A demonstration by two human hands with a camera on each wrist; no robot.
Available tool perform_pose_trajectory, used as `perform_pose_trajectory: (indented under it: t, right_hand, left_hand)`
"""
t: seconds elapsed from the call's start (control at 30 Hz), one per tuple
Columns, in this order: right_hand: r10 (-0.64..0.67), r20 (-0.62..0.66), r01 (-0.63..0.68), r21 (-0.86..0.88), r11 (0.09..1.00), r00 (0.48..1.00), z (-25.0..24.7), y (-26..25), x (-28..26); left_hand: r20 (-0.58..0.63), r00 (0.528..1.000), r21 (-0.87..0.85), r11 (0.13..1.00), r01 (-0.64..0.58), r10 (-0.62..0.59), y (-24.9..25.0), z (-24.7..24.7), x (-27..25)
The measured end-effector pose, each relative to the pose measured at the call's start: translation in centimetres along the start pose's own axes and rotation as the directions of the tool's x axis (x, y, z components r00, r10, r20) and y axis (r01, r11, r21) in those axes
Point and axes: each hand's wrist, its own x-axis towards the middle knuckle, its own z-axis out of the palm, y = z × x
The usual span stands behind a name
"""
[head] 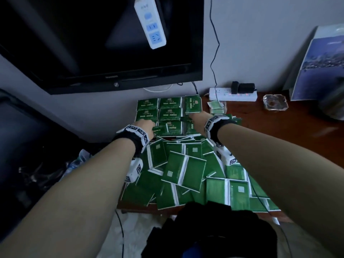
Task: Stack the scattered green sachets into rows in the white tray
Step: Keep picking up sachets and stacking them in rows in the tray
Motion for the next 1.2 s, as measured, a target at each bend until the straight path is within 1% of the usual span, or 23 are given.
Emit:
perform_pose_trajectory:
  t: [0.1, 0.2, 0.43, 0.53, 0.63, 0.8, 0.9, 1.0, 1.13, 1.2]
  right_hand:
    - [0.045, -0.014, -0.045, 0.001, 0.999, 0.999, -0.5, -1.9, 2.1]
    - [0.052, -0.049, -0.052, -0.004, 0.999, 0.997, -0.4, -4.1, 4.7]
    - [0.059, -0.033, -0.06, -0.055, 0.997, 0.998, 2.0, -7.2, 10.3]
    - [0.041, -0.044, -0.043, -0.057, 0.997, 0.998, 3.3, -7.6, 12.6]
    - [0.043, -0.05, -0.046, -0.056, 0.997, 0.998, 3.8, -7.5, 14.2]
    - [0.044, -0.046, -0.048, -0.094, 0.994, 0.998, 4.7, -6.3, 18.2]
    - [0.038, -0.013, -0.04, -0.132, 0.99, 0.999, 5.7, -5.8, 19.8]
    - [0.026, 0.031, -0.021, -0.151, 0.988, 0.999, 7.2, -5.8, 20.3]
    - [0.012, 0.05, -0.004, -0.145, 0.989, 0.999, 8.7, -5.8, 20.1]
    - [0.007, 0.062, 0.002, -0.131, 0.991, 0.998, 8.9, -5.8, 20.1]
  left_hand:
    - [-0.042, 0.998, 0.009, 0.999, -0.043, 0.043, -2.8, -0.7, 2.8]
    - [-0.084, 0.993, 0.005, 0.996, -0.086, 0.086, -5.3, -0.8, 5.4]
    - [-0.095, 0.983, 0.02, 0.987, -0.157, 0.158, -9.4, 1.6, 10.7]
    - [-0.096, 0.983, 0.089, 0.985, -0.15, 0.159, -10.8, 2.5, 12.4]
    - [-0.122, 0.977, 0.135, 0.978, -0.157, 0.174, -11.3, 3.1, 14.3]
    - [-0.19, 0.961, 0.083, 0.979, -0.186, 0.199, -11.0, 4.0, 17.8]
    - [-0.183, 0.952, 0.062, 0.97, -0.237, 0.244, -10.8, 5.5, 18.9]
    - [-0.169, 0.943, 0.069, 0.957, -0.281, 0.288, -11.0, 7.4, 18.9]
    - [-0.22, 0.922, 0.104, 0.947, -0.304, 0.32, -11.9, 9.8, 19.0]
    - [-0.229, 0.918, 0.098, 0.946, -0.309, 0.324, -12.3, 10.0, 19.2]
